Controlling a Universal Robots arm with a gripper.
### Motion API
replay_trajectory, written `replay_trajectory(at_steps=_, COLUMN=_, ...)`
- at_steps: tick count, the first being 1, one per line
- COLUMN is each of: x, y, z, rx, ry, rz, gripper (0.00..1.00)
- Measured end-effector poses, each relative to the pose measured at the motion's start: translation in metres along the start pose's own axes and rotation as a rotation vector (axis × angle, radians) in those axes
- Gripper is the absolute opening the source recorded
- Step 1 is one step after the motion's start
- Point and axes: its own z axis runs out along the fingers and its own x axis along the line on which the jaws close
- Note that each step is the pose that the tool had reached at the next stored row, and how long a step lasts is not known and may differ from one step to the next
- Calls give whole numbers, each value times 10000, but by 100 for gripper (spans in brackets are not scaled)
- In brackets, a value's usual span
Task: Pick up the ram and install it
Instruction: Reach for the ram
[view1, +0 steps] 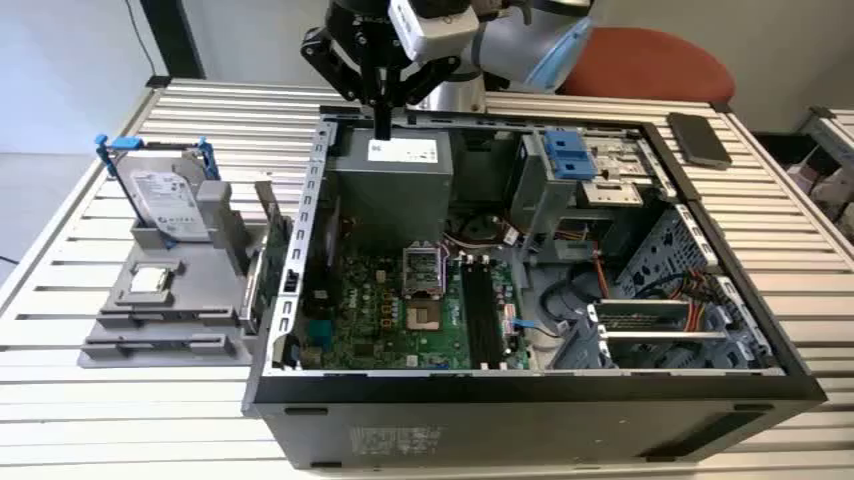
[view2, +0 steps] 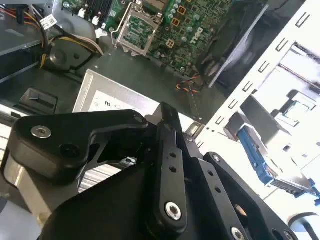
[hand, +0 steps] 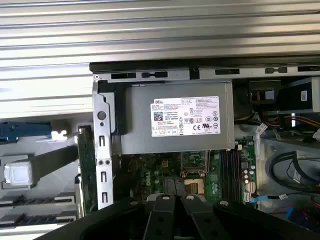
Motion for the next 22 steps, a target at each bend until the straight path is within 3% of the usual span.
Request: replay_trajectory(at_steps=22, x=0, y=0, z=0, rx=-1, ry=0, rz=0, gripper=0)
